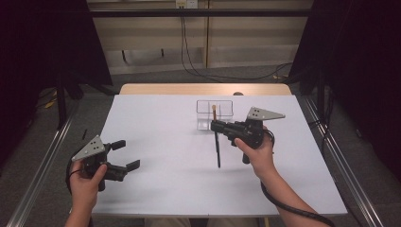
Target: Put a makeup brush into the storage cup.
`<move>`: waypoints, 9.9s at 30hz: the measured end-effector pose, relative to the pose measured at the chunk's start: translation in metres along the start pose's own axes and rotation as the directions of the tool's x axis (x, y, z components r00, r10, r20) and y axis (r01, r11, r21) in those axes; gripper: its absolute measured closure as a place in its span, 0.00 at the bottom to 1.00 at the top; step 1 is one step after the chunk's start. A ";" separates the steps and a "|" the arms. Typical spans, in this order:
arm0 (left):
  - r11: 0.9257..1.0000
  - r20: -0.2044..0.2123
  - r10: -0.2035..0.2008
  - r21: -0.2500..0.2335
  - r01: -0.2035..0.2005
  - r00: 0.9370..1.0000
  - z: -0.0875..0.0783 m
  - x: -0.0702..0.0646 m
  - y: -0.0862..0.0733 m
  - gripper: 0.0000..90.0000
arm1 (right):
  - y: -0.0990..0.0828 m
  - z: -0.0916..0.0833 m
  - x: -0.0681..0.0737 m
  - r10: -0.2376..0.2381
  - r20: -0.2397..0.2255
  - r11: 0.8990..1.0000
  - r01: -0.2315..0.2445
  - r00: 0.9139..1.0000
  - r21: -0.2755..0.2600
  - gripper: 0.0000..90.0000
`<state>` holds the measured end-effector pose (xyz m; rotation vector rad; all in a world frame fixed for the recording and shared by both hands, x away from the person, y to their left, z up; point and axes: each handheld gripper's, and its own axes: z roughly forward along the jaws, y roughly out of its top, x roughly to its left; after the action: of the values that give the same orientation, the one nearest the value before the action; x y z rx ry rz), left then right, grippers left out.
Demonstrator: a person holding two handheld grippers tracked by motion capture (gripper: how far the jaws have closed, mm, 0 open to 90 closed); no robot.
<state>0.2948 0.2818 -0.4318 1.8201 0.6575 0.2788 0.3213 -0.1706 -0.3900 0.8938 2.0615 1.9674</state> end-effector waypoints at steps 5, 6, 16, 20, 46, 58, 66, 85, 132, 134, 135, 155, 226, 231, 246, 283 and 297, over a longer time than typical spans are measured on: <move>1.000 -0.001 0.001 -0.002 -0.001 1.000 0.001 -0.001 0.000 0.01 | 0.003 0.002 -0.004 0.004 0.008 1.000 -0.004 1.000 -0.011 0.93; 1.000 0.001 0.002 -0.001 -0.002 1.000 0.001 -0.001 0.000 0.01 | 0.003 0.003 -0.005 0.000 0.012 1.000 0.000 1.000 -0.009 0.93; 1.000 0.003 0.002 0.000 -0.002 1.000 -0.001 -0.001 -0.001 0.01 | 0.014 0.006 -0.011 -0.005 0.036 0.999 0.006 0.999 -0.041 0.93; 1.000 -0.008 0.003 -0.002 -0.003 1.000 -0.003 -0.001 -0.002 0.01 | 0.019 0.006 -0.014 -0.008 0.044 0.999 0.010 0.999 -0.054 0.93; 1.000 0.005 0.003 0.014 -0.003 1.000 0.001 -0.002 -0.005 0.01 | 0.035 0.010 -0.039 -0.015 0.119 0.996 0.026 0.993 -0.090 0.93; 1.000 -0.001 -0.001 0.012 0.001 1.000 0.002 -0.001 -0.005 0.01 | 0.042 0.013 -0.041 -0.031 0.124 0.995 0.042 0.992 -0.090 0.93; 1.000 -0.002 0.002 0.014 -0.002 1.000 0.003 -0.001 -0.005 0.01 | 0.045 0.015 -0.041 -0.041 0.128 0.995 0.053 0.991 -0.090 0.93; 1.000 0.012 0.011 0.021 -0.011 1.000 0.011 -0.001 -0.003 0.01 | 0.049 0.009 -0.044 -0.053 0.152 0.993 0.068 0.987 -0.098 0.93; 0.999 0.014 0.013 0.031 -0.013 1.000 0.011 0.000 -0.006 0.01 | 0.045 0.029 -0.087 -0.094 0.277 0.988 0.124 0.956 -0.095 0.93; 0.999 0.012 0.014 0.033 -0.014 1.000 0.011 0.000 -0.006 0.01 | 0.044 0.030 -0.088 -0.097 0.281 0.987 0.128 0.955 -0.095 0.93; 0.999 0.012 0.014 0.032 -0.014 1.000 0.012 0.000 -0.006 0.01 | 0.044 0.031 -0.089 -0.101 0.284 0.986 0.133 0.954 -0.097 0.93; 0.999 0.012 0.015 0.032 -0.015 1.000 0.012 -0.001 -0.006 0.01 | 0.033 0.031 -0.098 -0.110 0.316 0.987 0.141 0.942 -0.077 0.93; 0.999 0.014 0.016 0.034 -0.016 1.000 0.012 -0.001 -0.006 0.01 | 0.005 0.019 -0.113 -0.086 0.345 0.994 0.106 0.935 -0.039 0.92; 0.999 0.012 0.017 0.034 -0.017 1.000 0.012 -0.001 -0.006 0.01 | 0.005 0.018 -0.113 -0.080 0.340 0.994 0.101 0.937 -0.044 0.91; 0.999 0.005 0.022 0.039 -0.022 1.000 0.013 -0.002 -0.005 0.01 | 0.009 0.010 -0.106 -0.058 0.328 0.997 0.073 0.943 -0.034 0.26; 0.998 0.006 0.033 0.044 -0.033 0.999 0.013 -0.004 -0.004 0.01 | -0.002 -0.029 -0.079 -0.115 0.285 0.993 0.108 0.952 0.040 0.10; 0.999 0.012 0.029 0.036 -0.030 1.000 0.014 -0.005 -0.003 0.01 | -0.007 -0.050 -0.066 -0.151 0.271 0.988 0.140 0.951 0.058 0.09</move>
<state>0.2971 0.2682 -0.4391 1.8661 0.6319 0.2773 0.3479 -0.2467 -0.4092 0.9334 1.9501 1.6321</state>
